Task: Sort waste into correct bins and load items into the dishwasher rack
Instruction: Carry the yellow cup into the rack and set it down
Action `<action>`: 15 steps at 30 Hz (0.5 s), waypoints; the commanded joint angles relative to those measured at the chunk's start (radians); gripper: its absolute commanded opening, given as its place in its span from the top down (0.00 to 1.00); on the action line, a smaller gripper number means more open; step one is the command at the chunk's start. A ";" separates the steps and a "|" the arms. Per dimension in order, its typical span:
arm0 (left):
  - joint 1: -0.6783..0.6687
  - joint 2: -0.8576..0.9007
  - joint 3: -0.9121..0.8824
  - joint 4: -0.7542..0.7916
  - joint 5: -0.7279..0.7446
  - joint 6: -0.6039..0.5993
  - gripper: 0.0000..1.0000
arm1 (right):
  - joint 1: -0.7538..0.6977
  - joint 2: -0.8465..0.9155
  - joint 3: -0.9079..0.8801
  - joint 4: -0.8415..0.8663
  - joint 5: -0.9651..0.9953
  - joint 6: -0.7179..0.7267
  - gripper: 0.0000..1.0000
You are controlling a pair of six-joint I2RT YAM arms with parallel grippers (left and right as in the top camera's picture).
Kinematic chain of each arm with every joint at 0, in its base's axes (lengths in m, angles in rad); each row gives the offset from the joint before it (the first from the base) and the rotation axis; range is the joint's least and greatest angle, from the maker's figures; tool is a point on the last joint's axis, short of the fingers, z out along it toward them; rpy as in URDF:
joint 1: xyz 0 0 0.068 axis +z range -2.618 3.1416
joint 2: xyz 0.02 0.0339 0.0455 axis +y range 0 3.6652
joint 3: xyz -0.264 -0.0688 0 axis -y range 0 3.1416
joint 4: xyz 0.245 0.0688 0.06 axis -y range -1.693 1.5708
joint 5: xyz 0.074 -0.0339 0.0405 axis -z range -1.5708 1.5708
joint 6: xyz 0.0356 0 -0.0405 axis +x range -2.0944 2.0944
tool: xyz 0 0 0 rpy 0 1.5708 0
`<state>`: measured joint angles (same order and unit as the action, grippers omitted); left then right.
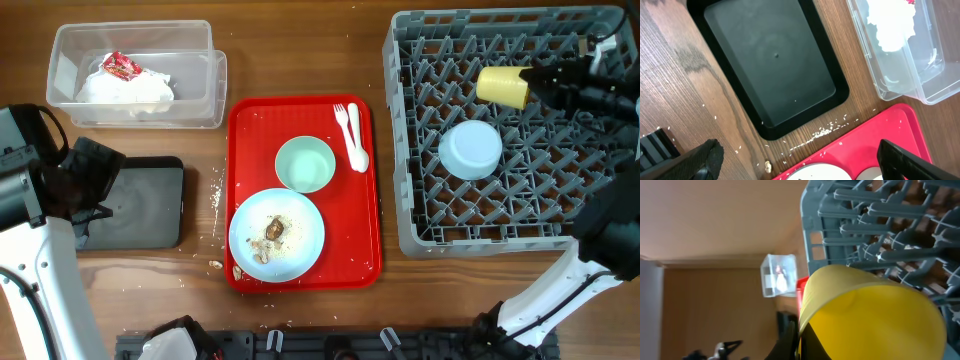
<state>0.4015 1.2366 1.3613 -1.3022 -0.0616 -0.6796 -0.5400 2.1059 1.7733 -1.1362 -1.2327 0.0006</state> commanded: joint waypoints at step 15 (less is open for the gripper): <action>0.007 -0.007 0.000 0.000 -0.003 -0.013 0.00 | -0.008 0.046 -0.118 -0.035 -0.047 -0.124 0.96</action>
<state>0.4015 1.2366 1.3613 -1.3025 -0.0620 -0.6796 -0.5461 2.1284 1.6875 -1.1797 -1.2613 -0.1066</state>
